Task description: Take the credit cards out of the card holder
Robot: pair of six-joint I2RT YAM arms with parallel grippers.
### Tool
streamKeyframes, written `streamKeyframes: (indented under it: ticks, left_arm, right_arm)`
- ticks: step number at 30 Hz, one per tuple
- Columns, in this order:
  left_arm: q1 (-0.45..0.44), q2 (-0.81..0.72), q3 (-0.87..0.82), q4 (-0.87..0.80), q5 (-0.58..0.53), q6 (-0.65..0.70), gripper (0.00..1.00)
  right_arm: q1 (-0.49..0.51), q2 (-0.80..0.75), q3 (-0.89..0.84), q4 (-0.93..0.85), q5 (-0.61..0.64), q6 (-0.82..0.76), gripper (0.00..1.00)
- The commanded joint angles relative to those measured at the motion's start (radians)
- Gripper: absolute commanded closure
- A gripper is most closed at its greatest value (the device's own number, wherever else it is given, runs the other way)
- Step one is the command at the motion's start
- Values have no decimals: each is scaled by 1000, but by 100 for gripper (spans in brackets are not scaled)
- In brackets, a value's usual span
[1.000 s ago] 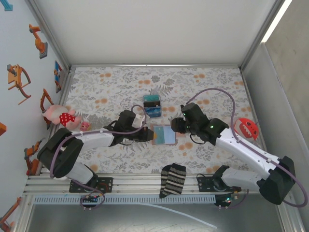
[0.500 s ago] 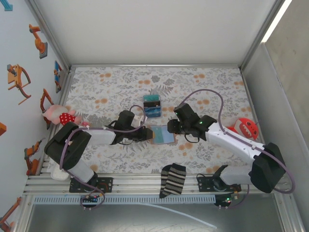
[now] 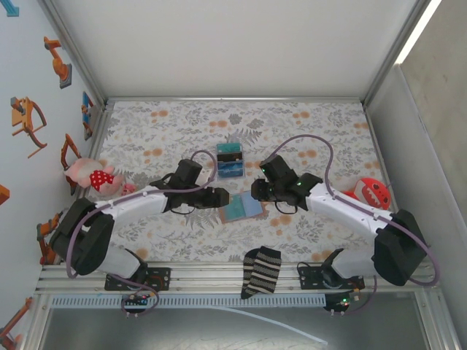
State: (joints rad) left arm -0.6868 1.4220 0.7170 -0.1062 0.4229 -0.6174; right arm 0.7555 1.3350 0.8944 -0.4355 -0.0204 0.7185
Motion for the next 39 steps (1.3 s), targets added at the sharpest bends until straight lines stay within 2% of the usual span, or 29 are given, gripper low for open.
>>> streamKeyframes:
  ticks: [1,6,9,15,20,39]
  left_arm:
    - [-16,-56,10,-112,-173,5,37]
    - [-101,-84,-5,-95,-330,-55,36]
    - [-139,-63,-22,-32,-355,-115,37]
    - [-148,-2,-91,157,-352,-256,40]
    - [-146,58,-90,194,-346,-306,40]
    - [-128,183,-13,262,-279,-257,43]
  right_arm:
    - [2,28,0,11,-25,6,73]
    - [-5,51,-9,36,-86,3,79]
    - [-8,64,-14,52,-127,-3,80]
    - [-9,78,-23,70,-156,-11,80]
    - [-17,81,-29,73,-148,-10,80]
    - [-65,76,-106,176,-206,28,82]
